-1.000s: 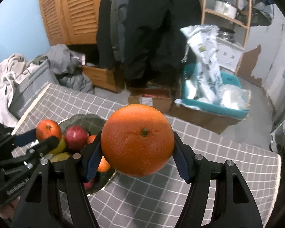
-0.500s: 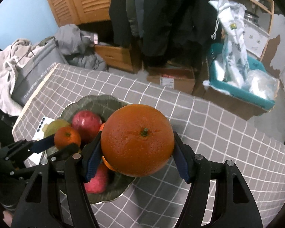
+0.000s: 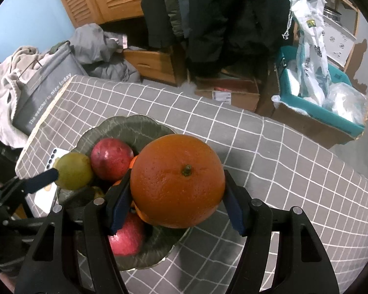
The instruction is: Organize fruits
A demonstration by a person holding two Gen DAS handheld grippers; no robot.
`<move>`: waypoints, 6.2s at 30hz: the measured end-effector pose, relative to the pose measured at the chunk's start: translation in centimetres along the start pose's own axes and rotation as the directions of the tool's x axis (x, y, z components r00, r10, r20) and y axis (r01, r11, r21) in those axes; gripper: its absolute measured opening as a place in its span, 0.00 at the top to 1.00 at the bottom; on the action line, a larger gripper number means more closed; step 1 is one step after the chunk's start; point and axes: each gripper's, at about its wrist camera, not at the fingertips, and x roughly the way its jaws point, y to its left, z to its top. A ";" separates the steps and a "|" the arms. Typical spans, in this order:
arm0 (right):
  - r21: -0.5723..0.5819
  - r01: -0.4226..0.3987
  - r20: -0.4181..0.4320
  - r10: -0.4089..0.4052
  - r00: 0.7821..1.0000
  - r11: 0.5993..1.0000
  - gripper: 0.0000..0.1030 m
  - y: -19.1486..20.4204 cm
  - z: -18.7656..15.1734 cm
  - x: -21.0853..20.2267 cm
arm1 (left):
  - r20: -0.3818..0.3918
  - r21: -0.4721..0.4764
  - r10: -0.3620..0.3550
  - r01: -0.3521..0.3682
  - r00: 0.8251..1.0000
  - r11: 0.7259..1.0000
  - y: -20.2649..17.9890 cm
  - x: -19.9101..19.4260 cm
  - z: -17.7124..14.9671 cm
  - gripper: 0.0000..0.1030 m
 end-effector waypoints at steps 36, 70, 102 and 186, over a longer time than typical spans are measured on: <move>-0.073 -0.001 0.023 0.003 1.000 0.997 0.23 3.2 -0.7 -2.4 | 0.109 -0.089 0.064 -0.055 0.992 0.995 3.5 -6.0 0.3 0.22; 0.042 0.261 0.471 -0.250 0.846 0.964 0.20 -0.9 -2.9 -25.7 | 0.457 0.105 -0.052 0.004 0.888 0.995 -4.2 -22.2 0.9 0.01; 0.149 0.328 0.561 -0.353 0.749 0.933 0.20 -5.8 -6.7 -31.1 | 0.539 0.183 -0.119 0.022 0.834 0.983 -7.4 -25.8 0.9 0.00; 0.133 0.333 0.551 -0.349 0.758 0.934 0.20 -5.7 -6.7 -30.8 | 0.515 0.160 -0.101 0.020 0.851 0.987 -7.2 -25.5 1.0 0.00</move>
